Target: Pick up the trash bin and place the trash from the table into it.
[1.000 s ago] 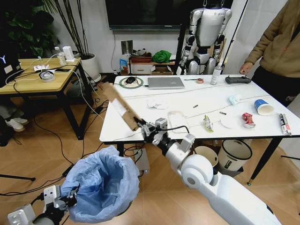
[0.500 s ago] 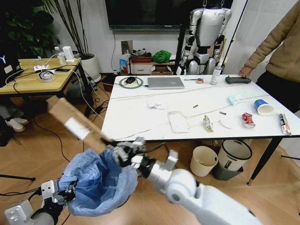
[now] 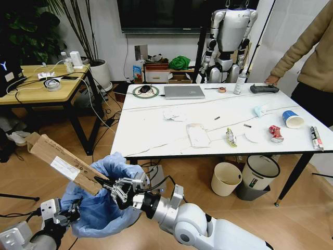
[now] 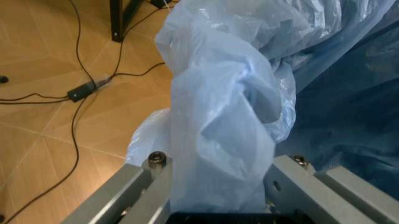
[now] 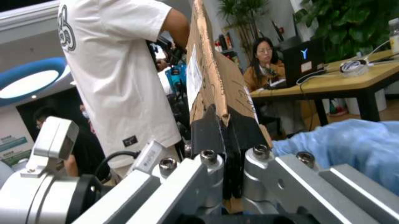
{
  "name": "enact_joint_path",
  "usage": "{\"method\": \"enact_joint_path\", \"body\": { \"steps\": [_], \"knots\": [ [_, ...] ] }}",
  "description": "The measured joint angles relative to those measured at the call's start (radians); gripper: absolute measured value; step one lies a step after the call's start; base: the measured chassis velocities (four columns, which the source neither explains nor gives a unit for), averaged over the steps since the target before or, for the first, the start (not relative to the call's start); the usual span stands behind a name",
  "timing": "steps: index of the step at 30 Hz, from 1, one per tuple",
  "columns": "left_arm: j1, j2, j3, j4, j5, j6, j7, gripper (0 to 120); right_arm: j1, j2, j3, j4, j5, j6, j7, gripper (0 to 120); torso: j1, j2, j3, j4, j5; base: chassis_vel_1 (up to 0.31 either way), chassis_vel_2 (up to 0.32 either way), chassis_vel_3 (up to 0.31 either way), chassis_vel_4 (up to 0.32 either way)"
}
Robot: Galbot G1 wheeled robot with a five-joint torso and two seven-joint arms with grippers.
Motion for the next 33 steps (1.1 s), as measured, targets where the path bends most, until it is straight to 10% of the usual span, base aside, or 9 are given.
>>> {"method": "enact_joint_path", "body": {
  "steps": [33],
  "knots": [
    [-0.006, 0.003, -0.021, 0.007, -0.015, -0.001, -0.002, 0, -0.053, -0.034, 0.032, 0.003, -0.060, 0.036, -0.037, 5, 0.000, 0.000, 0.000, -0.0001, 0.0000, 0.000, 0.000, 0.000, 0.000]
  ]
}}
